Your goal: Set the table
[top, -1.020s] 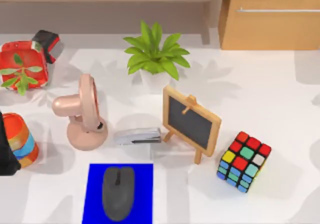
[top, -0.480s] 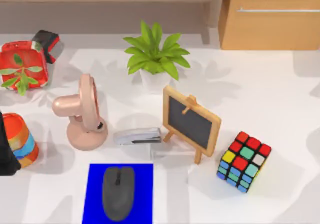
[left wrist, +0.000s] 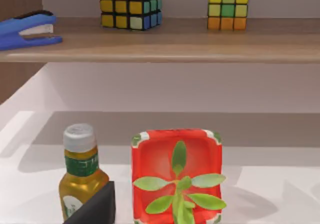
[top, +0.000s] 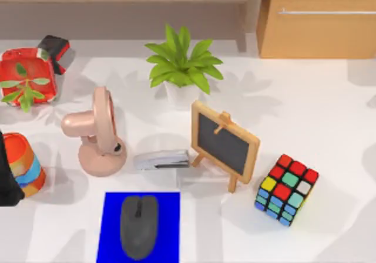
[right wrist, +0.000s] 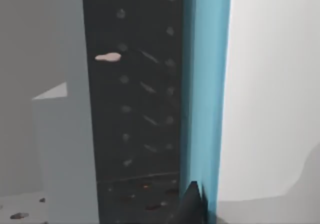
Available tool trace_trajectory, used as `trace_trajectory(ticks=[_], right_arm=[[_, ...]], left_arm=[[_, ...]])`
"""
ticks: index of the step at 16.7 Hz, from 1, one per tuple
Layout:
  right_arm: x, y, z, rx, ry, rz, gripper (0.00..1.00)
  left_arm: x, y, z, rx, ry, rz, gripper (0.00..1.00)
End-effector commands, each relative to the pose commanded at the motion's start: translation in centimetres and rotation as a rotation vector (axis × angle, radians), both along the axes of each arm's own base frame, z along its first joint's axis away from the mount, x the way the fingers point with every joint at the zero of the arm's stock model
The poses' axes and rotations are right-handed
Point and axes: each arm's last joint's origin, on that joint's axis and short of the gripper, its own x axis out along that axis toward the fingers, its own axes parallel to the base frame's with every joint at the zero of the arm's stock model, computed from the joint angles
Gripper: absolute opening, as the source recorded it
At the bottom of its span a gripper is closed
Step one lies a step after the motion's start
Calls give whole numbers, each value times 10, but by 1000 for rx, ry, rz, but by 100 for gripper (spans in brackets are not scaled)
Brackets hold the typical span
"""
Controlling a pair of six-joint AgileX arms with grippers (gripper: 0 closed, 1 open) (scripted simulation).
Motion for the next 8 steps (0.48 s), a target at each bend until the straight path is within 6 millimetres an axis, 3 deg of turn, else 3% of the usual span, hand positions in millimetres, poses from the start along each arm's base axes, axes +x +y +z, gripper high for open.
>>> trace_trajectory(ticks=[8], right_arm=[[0,0,0,0,0,0,75]], left_arm=[[0,0,0,0,0,0,100]])
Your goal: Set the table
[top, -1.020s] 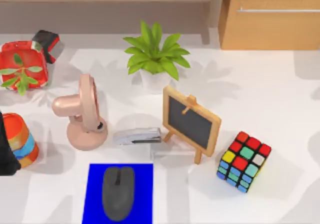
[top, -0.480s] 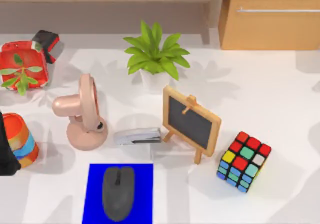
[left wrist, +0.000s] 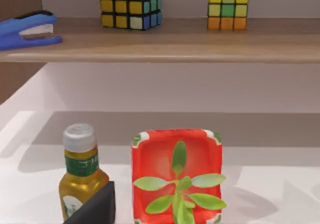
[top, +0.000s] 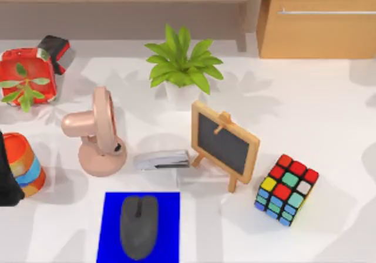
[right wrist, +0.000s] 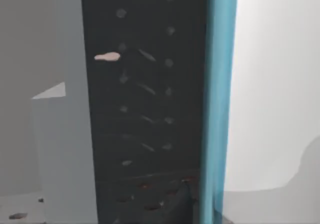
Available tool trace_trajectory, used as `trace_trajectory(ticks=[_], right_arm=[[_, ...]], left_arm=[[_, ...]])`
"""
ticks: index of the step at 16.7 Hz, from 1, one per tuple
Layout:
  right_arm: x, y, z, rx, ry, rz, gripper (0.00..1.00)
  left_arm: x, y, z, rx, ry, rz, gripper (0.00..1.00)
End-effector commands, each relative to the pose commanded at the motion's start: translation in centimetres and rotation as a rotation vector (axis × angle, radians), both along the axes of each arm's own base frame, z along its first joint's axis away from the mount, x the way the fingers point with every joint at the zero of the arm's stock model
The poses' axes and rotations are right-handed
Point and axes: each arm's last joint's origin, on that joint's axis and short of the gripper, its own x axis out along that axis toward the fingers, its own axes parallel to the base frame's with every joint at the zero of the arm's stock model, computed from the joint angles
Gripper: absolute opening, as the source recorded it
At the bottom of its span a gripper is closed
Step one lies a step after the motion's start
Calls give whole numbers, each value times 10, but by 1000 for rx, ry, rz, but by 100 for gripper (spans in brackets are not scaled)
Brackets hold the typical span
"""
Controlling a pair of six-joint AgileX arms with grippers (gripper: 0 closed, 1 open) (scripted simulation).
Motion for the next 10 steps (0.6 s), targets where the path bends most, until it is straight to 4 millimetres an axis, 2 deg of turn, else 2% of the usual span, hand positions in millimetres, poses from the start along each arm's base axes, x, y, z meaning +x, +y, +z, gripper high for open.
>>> trace_trajectory(ticks=[3,10], right_arm=[[0,0,0,0,0,0,98],[0,0,0,0,0,0,100]], left_arm=[[0,0,0,0,0,0,100],[0,0,0,0,0,0,100]])
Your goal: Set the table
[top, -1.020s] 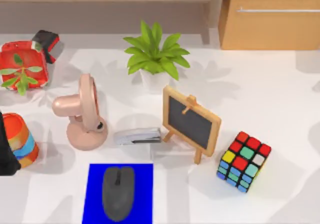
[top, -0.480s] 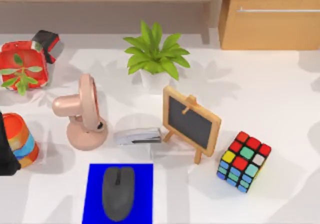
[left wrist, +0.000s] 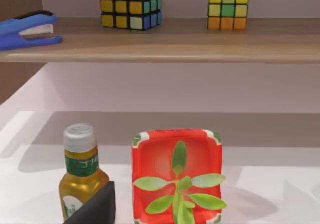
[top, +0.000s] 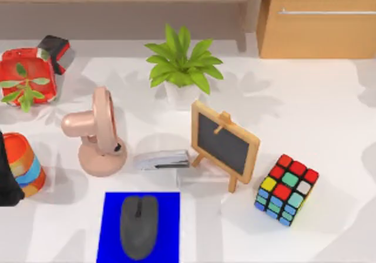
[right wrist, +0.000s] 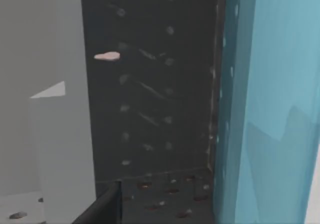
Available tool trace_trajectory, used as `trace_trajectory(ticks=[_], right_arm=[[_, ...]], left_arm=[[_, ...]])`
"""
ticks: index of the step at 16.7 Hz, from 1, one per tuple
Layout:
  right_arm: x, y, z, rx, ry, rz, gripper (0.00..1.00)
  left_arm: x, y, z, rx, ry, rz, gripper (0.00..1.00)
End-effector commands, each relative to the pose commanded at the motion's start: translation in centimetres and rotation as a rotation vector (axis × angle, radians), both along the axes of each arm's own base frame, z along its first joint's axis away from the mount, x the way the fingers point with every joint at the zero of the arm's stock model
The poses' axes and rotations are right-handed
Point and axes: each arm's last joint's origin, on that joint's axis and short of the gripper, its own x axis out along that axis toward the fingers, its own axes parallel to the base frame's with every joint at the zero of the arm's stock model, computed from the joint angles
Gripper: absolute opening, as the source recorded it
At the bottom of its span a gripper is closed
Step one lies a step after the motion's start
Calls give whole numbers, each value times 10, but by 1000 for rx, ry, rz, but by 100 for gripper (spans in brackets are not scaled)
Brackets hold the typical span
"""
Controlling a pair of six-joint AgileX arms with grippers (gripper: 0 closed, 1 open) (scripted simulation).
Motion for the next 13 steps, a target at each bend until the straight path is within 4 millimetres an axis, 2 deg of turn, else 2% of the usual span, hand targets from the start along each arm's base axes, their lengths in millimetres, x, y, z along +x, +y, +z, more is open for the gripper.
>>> trace_trajectory(ticks=[5,10,13], right_arm=[[-7,2,3,-3,-9,8,100],[-38,1,7,-11,-19,8,100],[-50,0,0,-1,-1,-2,100]], left_arm=[[0,0,0,0,0,0,100],[0,0,0,0,0,0,100],[0,0,0,0,0,0,100]])
